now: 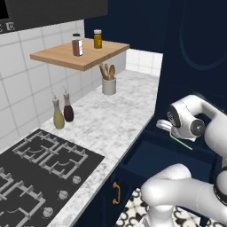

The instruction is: Take a straw from the drawer in front and place it inside the glass cup on the dining counter.

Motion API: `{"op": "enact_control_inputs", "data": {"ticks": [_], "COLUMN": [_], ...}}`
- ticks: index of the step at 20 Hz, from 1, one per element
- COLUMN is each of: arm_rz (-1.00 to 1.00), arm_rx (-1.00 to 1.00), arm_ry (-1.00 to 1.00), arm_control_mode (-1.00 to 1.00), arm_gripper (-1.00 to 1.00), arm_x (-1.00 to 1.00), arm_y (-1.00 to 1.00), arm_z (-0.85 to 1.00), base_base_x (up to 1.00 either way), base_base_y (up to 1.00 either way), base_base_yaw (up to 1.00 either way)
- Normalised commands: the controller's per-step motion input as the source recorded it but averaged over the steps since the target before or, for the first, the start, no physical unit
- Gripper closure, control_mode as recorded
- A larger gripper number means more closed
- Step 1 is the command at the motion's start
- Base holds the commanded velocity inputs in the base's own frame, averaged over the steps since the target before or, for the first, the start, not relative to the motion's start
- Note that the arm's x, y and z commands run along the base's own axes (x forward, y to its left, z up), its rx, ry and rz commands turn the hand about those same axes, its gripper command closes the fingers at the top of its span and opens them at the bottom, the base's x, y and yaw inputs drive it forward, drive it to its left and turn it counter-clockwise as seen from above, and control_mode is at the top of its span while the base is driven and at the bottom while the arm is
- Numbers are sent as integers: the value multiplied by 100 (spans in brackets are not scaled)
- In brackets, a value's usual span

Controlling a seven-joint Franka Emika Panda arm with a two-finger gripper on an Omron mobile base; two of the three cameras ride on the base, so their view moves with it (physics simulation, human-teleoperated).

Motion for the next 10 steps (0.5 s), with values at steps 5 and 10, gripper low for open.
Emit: {"op": "enact_control_inputs", "data": {"ticks": [5, 10], "arm_rz": [-2, -2], "arm_rx": [-7, -5], "arm_ry": [11, 16], "arm_control_mode": [-100, -100], "arm_gripper": [100, 100], "arm_x": [1, 13], "arm_y": [0, 0], "arm_z": [100, 100], "base_base_x": [0, 0], "base_base_y": [0, 0], "base_base_yaw": [0, 0]}}
